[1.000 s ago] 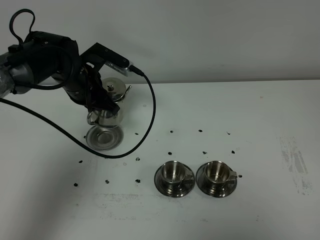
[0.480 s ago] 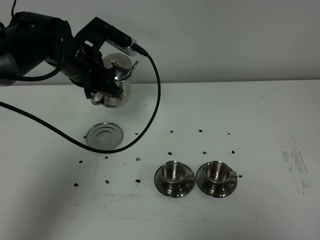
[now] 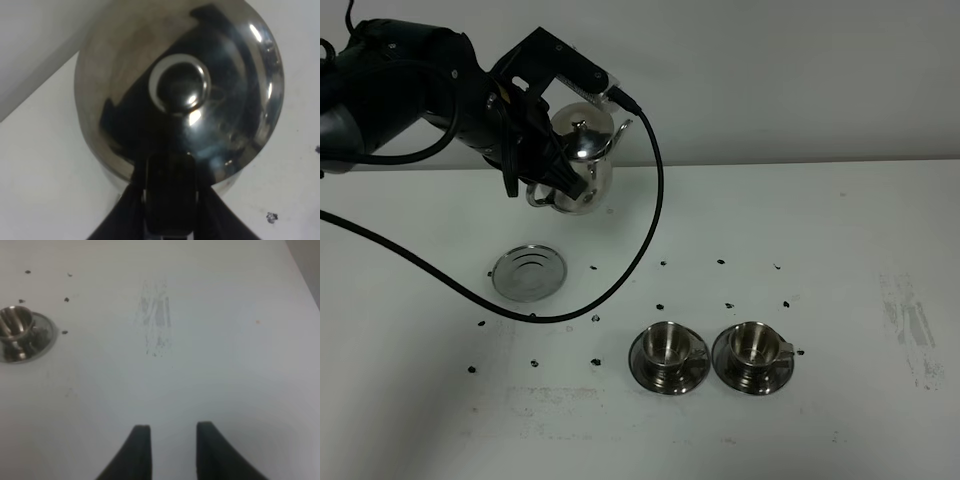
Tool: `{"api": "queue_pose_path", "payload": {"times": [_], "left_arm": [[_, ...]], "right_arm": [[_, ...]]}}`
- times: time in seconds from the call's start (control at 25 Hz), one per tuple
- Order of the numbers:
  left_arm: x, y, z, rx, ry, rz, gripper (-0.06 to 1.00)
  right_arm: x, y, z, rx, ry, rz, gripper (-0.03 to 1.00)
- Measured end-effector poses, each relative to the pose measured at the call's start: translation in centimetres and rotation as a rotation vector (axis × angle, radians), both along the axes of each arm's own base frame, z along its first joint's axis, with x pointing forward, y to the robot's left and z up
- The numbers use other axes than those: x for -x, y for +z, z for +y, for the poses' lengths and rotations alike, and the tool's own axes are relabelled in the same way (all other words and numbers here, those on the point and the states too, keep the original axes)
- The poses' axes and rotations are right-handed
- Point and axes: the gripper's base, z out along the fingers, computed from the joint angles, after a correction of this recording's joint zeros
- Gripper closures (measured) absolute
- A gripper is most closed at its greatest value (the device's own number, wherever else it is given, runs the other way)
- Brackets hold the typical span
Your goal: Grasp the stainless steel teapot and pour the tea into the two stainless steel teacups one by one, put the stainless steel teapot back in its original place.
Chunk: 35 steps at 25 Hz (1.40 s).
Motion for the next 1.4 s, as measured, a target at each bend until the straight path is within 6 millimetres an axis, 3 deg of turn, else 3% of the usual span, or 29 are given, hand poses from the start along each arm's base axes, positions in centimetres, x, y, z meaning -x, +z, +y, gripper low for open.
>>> {"api": "queue_pose_path", "payload": {"times": [0.12,0.32,0.64,1.12,1.4], "left_arm": [[0.7,-0.6,0.1,0.014,-0.019,-0.034,0.73],[3.4,-1.6,1.0,0.045,-0.032,-0.090,0.73],[7.3,-1.3,2.5,0.067,-0.046,-0.138,0.73],[8.9,-4.9,3.9,-0.021,-0.117,-0.157,0.73],[8.9,-4.9,3.9,-0.049,-0.164,-0.189,0.73]], "right_arm": [[0.0,0.0,0.0,0.000,0.000,0.000,0.74],[0.0,0.0,0.0,0.000,0.000,0.000,0.74],[0.0,0.0,0.0,0.000,0.000,0.000,0.74],[0.0,0.0,0.0,-0.002,0.002,0.000,0.74],[0.0,0.0,0.0,-0.003,0.002,0.000,0.74]]}}
